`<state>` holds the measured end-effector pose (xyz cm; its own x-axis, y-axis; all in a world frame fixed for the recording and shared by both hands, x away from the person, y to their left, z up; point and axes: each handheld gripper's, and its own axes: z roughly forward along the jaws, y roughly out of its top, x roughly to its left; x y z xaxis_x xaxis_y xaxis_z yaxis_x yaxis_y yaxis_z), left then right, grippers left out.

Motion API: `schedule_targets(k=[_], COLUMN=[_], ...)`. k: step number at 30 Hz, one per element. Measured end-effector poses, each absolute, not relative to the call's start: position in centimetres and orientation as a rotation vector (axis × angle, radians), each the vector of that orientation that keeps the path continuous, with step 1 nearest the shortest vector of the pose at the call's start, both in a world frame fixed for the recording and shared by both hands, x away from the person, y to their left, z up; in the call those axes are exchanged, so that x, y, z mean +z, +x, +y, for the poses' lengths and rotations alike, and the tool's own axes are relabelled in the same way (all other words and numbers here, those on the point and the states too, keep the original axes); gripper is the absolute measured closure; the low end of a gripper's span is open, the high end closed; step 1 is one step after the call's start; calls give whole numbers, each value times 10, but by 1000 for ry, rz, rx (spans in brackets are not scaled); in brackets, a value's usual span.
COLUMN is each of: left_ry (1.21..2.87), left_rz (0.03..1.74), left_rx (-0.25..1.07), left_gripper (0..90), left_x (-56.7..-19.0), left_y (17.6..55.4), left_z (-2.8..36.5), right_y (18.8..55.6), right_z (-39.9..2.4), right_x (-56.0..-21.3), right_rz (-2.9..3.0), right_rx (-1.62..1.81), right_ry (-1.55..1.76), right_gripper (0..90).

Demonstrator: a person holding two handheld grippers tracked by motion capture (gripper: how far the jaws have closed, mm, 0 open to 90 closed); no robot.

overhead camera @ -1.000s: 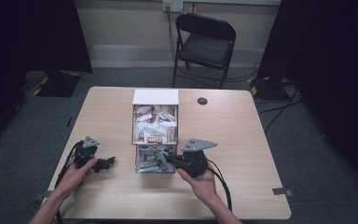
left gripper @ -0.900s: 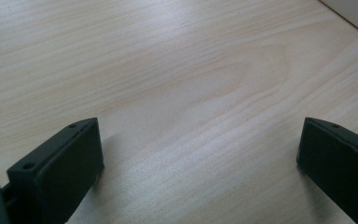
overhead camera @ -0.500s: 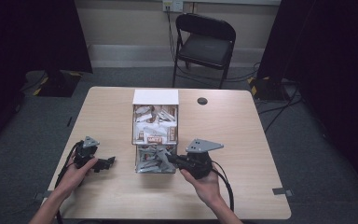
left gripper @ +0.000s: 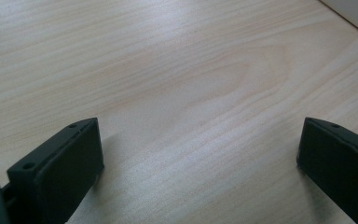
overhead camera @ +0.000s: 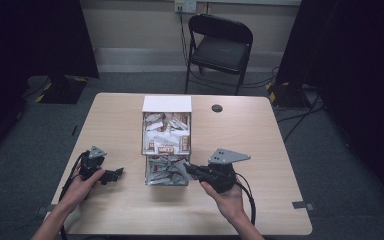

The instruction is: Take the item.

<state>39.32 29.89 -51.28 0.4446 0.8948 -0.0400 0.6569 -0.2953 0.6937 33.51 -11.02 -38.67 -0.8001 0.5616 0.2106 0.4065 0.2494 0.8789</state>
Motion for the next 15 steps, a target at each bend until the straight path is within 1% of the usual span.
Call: schedule_targets(k=[15], left_ry=[2049], left_rz=[1298], left_rx=[475], left_gripper=[0], left_x=[-513], left_y=[393], left_z=[299], right_y=[335], right_z=[-132], right_x=[-381], right_rz=[2329], right_rx=[1578], right_ry=[954], right_gripper=[900])
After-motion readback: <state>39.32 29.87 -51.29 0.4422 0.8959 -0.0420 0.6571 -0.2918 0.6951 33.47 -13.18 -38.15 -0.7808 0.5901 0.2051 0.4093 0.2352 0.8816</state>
